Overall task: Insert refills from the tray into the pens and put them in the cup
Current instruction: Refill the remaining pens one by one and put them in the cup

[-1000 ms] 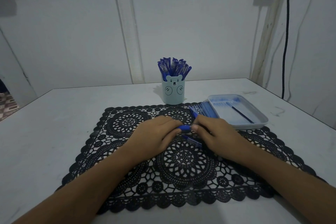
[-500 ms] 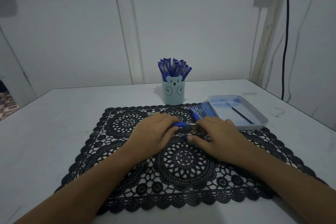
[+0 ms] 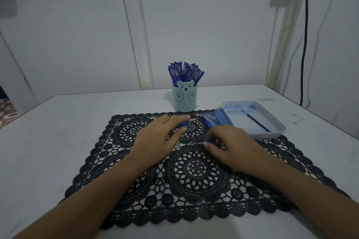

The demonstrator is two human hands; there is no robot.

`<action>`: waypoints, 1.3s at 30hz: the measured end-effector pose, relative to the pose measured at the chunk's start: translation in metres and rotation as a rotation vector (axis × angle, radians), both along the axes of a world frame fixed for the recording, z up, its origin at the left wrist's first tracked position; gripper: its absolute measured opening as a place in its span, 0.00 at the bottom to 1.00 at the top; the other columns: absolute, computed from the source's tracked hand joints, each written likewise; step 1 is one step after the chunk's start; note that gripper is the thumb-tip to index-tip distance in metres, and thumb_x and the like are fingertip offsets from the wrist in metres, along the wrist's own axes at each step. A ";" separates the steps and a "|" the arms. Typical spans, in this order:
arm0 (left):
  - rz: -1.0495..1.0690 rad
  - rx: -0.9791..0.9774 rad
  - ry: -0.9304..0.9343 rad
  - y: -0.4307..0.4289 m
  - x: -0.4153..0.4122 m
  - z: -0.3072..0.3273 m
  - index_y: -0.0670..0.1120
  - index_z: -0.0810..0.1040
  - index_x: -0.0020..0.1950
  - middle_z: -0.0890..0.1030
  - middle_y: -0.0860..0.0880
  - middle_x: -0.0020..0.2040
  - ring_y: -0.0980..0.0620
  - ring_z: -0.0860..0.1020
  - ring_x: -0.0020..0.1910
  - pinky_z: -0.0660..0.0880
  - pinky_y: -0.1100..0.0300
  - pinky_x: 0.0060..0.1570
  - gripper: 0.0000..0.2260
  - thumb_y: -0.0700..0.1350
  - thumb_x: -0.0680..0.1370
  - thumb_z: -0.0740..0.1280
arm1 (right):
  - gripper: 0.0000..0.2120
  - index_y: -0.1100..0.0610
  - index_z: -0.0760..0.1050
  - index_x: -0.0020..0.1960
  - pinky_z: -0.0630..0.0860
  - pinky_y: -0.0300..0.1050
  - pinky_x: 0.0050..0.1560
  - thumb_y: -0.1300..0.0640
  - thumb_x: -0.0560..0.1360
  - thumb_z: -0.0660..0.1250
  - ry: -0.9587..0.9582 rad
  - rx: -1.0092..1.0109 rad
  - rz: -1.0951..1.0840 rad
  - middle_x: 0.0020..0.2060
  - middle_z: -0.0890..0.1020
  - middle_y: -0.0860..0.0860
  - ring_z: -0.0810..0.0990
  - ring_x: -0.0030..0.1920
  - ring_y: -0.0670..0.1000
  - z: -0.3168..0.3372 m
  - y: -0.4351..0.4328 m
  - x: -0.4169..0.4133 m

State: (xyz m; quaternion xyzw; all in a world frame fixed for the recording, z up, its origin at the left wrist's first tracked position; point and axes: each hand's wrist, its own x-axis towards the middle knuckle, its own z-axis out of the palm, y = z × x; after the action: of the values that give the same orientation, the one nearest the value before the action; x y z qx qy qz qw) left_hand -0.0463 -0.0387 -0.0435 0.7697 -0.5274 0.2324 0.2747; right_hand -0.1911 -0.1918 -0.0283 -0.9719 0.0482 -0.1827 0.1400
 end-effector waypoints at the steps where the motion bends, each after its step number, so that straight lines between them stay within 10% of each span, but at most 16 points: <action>1: -0.008 0.003 -0.012 0.000 -0.001 0.000 0.58 0.72 0.62 0.74 0.56 0.40 0.59 0.72 0.39 0.74 0.62 0.33 0.17 0.58 0.77 0.53 | 0.06 0.48 0.73 0.49 0.73 0.41 0.48 0.48 0.76 0.62 -0.035 0.107 -0.029 0.44 0.78 0.44 0.74 0.44 0.43 0.001 -0.002 0.000; 7: -0.083 0.070 -0.109 0.000 -0.003 -0.001 0.50 0.78 0.51 0.77 0.55 0.39 0.59 0.74 0.37 0.71 0.66 0.34 0.15 0.55 0.77 0.55 | 0.02 0.43 0.76 0.44 0.67 0.25 0.39 0.51 0.73 0.67 -0.187 0.407 -0.067 0.40 0.79 0.40 0.75 0.40 0.34 0.007 -0.009 0.002; 39: -0.365 0.242 0.100 0.001 -0.017 0.016 0.45 0.77 0.58 0.81 0.50 0.44 0.58 0.74 0.42 0.69 0.68 0.43 0.21 0.54 0.78 0.52 | 0.08 0.52 0.81 0.50 0.70 0.26 0.43 0.59 0.72 0.69 -0.270 0.438 0.210 0.39 0.81 0.38 0.78 0.41 0.35 0.000 0.001 0.002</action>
State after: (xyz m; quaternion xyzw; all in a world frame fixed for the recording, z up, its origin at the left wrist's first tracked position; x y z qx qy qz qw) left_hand -0.0637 -0.0376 -0.0272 0.6995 -0.6675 0.0754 0.2439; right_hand -0.1890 -0.1911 -0.0287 -0.8850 -0.0336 -0.2803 0.3703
